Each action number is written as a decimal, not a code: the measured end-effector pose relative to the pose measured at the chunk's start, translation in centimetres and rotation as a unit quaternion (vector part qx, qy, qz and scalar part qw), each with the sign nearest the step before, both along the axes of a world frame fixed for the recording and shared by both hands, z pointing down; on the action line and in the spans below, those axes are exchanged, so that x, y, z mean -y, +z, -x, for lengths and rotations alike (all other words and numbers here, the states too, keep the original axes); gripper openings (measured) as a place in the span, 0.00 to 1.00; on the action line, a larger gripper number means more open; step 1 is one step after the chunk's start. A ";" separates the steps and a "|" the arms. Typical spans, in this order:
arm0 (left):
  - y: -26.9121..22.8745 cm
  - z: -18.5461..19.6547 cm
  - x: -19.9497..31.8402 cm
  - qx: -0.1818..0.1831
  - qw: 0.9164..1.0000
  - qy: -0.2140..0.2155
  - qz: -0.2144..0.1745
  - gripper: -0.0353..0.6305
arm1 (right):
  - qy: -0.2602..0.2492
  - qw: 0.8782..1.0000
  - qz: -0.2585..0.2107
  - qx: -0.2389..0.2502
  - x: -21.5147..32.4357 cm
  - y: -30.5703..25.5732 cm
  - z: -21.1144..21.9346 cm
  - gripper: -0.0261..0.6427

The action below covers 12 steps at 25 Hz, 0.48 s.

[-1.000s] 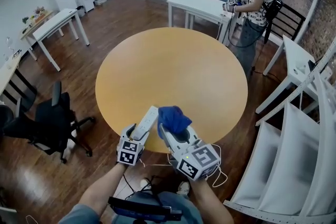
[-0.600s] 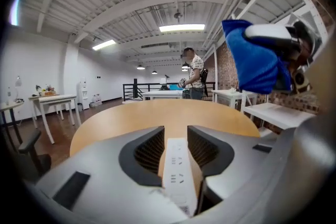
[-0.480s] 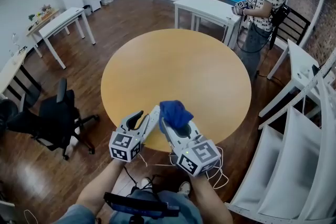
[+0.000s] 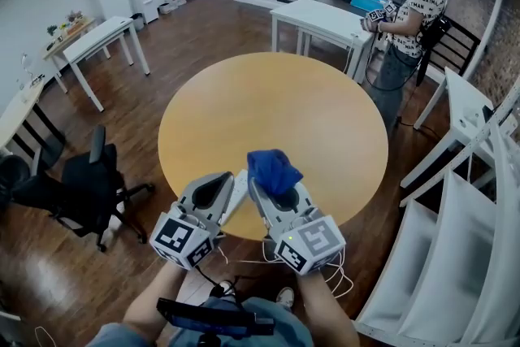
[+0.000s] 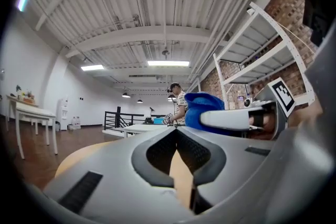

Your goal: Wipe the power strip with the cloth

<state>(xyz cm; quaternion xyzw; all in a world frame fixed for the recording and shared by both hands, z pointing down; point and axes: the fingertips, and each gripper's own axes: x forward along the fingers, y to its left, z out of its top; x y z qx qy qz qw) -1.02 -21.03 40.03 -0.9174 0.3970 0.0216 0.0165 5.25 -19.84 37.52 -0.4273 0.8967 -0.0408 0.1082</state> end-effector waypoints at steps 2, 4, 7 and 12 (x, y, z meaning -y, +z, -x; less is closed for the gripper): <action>-0.6 0.3 -0.5 -0.003 1.000 -0.003 -0.008 0.07 | 0.001 1.000 -0.009 -0.002 -0.2 -0.6 -0.1 0.14; -0.9 0.5 -0.9 0.000 1.000 -0.007 -0.015 0.07 | -0.001 1.000 -0.014 -0.004 -0.3 -0.9 0.1 0.14; -1.0 0.6 -1.1 0.004 1.000 -0.011 -0.018 0.07 | -0.003 1.000 -0.018 -0.010 -0.5 -0.9 0.4 0.13; -1.1 0.5 -1.3 0.011 1.000 -0.016 -0.022 0.07 | -0.005 1.000 -0.019 -0.022 -0.8 -0.5 0.8 0.13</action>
